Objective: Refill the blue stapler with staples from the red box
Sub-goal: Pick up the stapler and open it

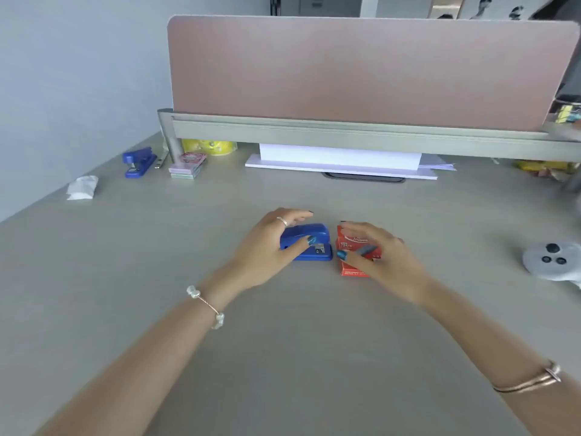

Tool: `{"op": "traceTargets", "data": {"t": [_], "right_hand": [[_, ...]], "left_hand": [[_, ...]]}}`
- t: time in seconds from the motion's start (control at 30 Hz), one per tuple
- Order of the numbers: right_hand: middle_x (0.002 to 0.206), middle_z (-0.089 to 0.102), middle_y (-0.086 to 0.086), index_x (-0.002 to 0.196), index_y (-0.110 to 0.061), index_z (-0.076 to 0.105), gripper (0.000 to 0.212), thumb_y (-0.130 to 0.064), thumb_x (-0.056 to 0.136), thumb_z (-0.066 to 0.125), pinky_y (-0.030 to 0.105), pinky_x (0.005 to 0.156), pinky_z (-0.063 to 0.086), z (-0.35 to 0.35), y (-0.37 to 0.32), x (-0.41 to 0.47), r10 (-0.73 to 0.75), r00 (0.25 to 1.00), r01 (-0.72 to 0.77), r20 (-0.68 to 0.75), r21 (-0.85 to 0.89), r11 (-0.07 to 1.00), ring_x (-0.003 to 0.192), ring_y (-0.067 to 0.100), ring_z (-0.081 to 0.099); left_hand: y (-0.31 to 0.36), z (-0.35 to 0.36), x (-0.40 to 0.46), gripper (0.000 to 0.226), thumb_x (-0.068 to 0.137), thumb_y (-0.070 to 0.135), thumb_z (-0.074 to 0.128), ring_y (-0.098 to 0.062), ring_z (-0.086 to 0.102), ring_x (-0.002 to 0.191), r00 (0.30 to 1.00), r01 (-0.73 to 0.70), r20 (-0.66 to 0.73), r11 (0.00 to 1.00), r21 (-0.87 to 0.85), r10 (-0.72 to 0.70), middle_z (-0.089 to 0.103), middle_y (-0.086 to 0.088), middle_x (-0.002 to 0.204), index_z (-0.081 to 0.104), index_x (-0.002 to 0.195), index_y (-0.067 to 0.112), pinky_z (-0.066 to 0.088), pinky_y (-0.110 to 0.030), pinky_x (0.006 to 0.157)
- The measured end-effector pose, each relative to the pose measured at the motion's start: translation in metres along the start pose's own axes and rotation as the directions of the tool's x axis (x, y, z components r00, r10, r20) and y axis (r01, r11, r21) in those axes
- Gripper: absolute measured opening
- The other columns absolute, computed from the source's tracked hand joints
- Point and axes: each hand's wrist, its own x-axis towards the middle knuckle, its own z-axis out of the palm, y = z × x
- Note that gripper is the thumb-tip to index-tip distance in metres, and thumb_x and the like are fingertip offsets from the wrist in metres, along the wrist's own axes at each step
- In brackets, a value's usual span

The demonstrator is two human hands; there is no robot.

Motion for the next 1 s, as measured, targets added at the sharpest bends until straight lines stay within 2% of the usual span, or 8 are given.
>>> {"op": "traceTargets", "data": {"t": [0.07, 0.17, 0.27, 0.37, 0.47, 0.6, 0.67, 1.0], "right_hand": [[0.108, 0.060, -0.004, 0.111, -0.025, 0.061, 0.036, -0.020, 0.076, 0.068, 0.001, 0.069, 0.039, 0.002, 0.000, 0.004, -0.002, 1.000, 0.002, 0.009, -0.074, 0.997, 0.083, 0.012, 0.062], [0.087, 0.061, -0.005, 0.094, -0.018, 0.068, 0.021, -0.020, 0.074, 0.070, 0.021, 0.076, 0.043, 0.009, 0.003, 0.015, -0.024, 1.000, 0.026, 0.012, -0.159, 0.987, 0.090, 0.019, 0.055], [0.091, 0.065, 0.001, 0.083, -0.021, 0.067, 0.016, -0.029, 0.070, 0.072, 0.034, 0.085, 0.042, 0.012, 0.006, 0.030, -0.035, 0.999, 0.035, 0.002, -0.235, 0.971, 0.097, 0.021, 0.049], [0.097, 0.062, -0.005, 0.074, -0.023, 0.066, 0.017, -0.036, 0.067, 0.074, 0.033, 0.091, 0.037, 0.017, 0.007, 0.042, -0.009, 0.996, 0.033, 0.087, -0.284, 0.958, 0.102, 0.018, 0.041], [0.093, 0.065, -0.005, 0.064, -0.032, 0.060, 0.017, -0.038, 0.064, 0.075, 0.037, 0.093, 0.036, 0.021, 0.010, 0.044, 0.007, 0.996, 0.018, 0.092, -0.263, 0.965, 0.104, 0.018, 0.039], [0.085, 0.067, -0.003, 0.073, -0.025, 0.066, 0.019, -0.037, 0.063, 0.076, 0.039, 0.092, 0.038, 0.026, 0.013, 0.041, 0.021, 0.998, -0.007, 0.059, -0.225, 0.974, 0.102, 0.016, 0.038], [0.082, 0.066, -0.004, 0.072, -0.027, 0.066, 0.018, -0.038, 0.062, 0.077, 0.037, 0.091, 0.039, 0.025, 0.012, 0.041, 0.029, 0.998, -0.015, 0.060, -0.219, 0.976, 0.100, 0.014, 0.038], [0.085, 0.067, -0.005, 0.076, -0.025, 0.068, 0.022, -0.038, 0.061, 0.077, 0.039, 0.093, 0.038, 0.022, 0.003, 0.037, 0.037, 0.997, -0.024, 0.062, -0.210, 0.977, 0.102, 0.014, 0.038]], "left_hand": [[-0.002, 0.000, 0.007, 0.034, 0.084, 0.023, 0.063, -0.007, 0.055, 0.102, 1.000, -0.002, -0.020, 0.999, 0.053, 0.003, 0.060, 0.006, 0.109, 0.057, 0.117, 0.025, 0.035, -0.007, 0.087], [-0.008, -0.002, 0.019, 0.028, 0.081, 0.026, 0.066, -0.010, 0.056, 0.091, 0.999, 0.027, 0.025, 0.996, 0.085, -0.029, 0.062, 0.006, 0.099, 0.063, 0.109, 0.027, 0.041, -0.014, 0.080], [-0.016, -0.004, 0.026, 0.024, 0.078, 0.030, 0.069, -0.010, 0.055, 0.084, 0.998, 0.004, 0.068, 0.997, 0.078, -0.010, 0.062, 0.004, 0.091, 0.066, 0.102, 0.032, 0.041, -0.017, 0.071], [-0.022, -0.001, 0.028, 0.027, 0.077, 0.032, 0.070, -0.006, 0.052, 0.082, 0.995, -0.025, 0.095, 0.997, 0.068, 0.019, 0.057, 0.008, 0.086, 0.066, 0.103, 0.035, 0.039, -0.018, 0.069], [-0.025, 0.007, 0.030, 0.025, 0.079, 0.034, 0.067, -0.006, 0.049, 0.086, 0.996, -0.025, 0.091, 0.997, 0.077, 0.018, 0.051, 0.014, 0.086, 0.066, 0.104, 0.033, 0.037, -0.016, 0.072], [-0.030, 0.012, 0.027, 0.028, 0.078, 0.045, 0.056, -0.005, 0.048, 0.092, 0.997, -0.062, 0.048, 0.992, 0.113, 0.056, 0.054, 0.016, 0.092, 0.063, 0.101, 0.031, 0.040, -0.021, 0.078], [-0.031, 0.011, 0.027, 0.033, 0.077, 0.049, 0.051, -0.006, 0.049, 0.091, 0.996, -0.080, 0.041, 0.991, 0.107, 0.076, 0.054, 0.017, 0.091, 0.063, 0.101, 0.030, 0.039, -0.022, 0.078], [-0.030, 0.010, 0.025, 0.031, 0.078, 0.046, 0.051, -0.005, 0.048, 0.090, 0.994, -0.104, 0.035, 0.991, 0.086, 0.101, 0.051, 0.023, 0.090, 0.063, 0.101, 0.028, 0.040, -0.026, 0.079]]}}
